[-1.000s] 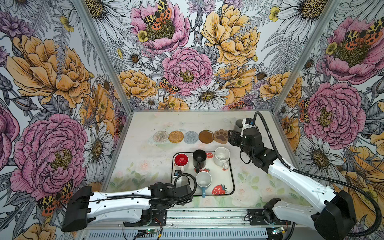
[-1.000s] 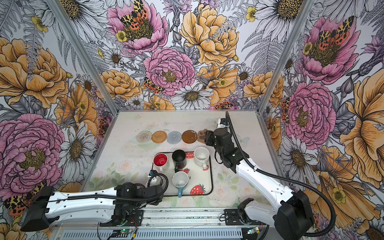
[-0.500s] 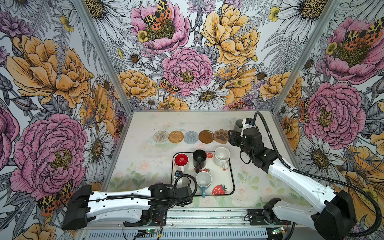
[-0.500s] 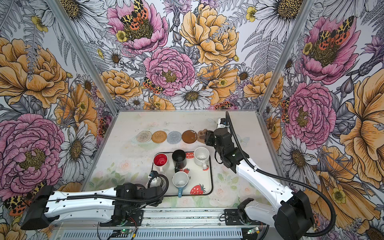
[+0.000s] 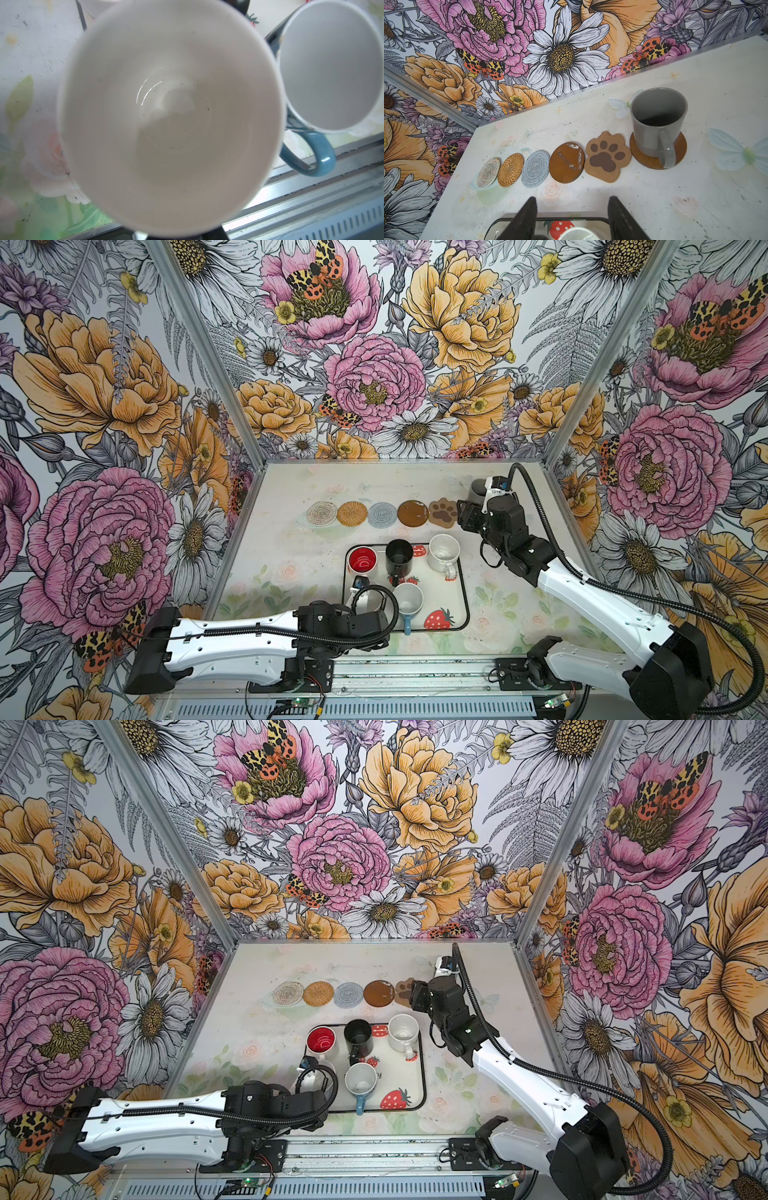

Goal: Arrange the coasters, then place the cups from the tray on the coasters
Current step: 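Close the left gripper on the lavender mug rim and lift it, then carry the lavender mug with the left gripper toward the pale woven coaster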

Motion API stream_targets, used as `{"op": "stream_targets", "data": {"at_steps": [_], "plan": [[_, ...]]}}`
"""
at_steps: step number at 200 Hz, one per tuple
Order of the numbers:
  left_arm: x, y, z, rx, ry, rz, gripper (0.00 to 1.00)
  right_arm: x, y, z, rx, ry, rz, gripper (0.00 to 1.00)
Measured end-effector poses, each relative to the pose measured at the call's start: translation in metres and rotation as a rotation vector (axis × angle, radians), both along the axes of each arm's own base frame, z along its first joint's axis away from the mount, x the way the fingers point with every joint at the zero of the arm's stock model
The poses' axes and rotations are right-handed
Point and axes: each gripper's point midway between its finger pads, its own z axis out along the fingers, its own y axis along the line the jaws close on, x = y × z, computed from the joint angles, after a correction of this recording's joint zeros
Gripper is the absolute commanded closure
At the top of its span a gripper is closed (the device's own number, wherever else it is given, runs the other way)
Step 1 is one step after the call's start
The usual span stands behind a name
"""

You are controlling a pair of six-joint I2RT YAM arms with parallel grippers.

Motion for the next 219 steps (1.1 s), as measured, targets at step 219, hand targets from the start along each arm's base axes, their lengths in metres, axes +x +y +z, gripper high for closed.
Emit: {"op": "stream_targets", "data": {"at_steps": [219], "plan": [[0.105,0.077,0.135,0.049,-0.338,0.271,1.00,0.006,0.008,-0.009,-0.004,0.012,0.025,0.45]]}}
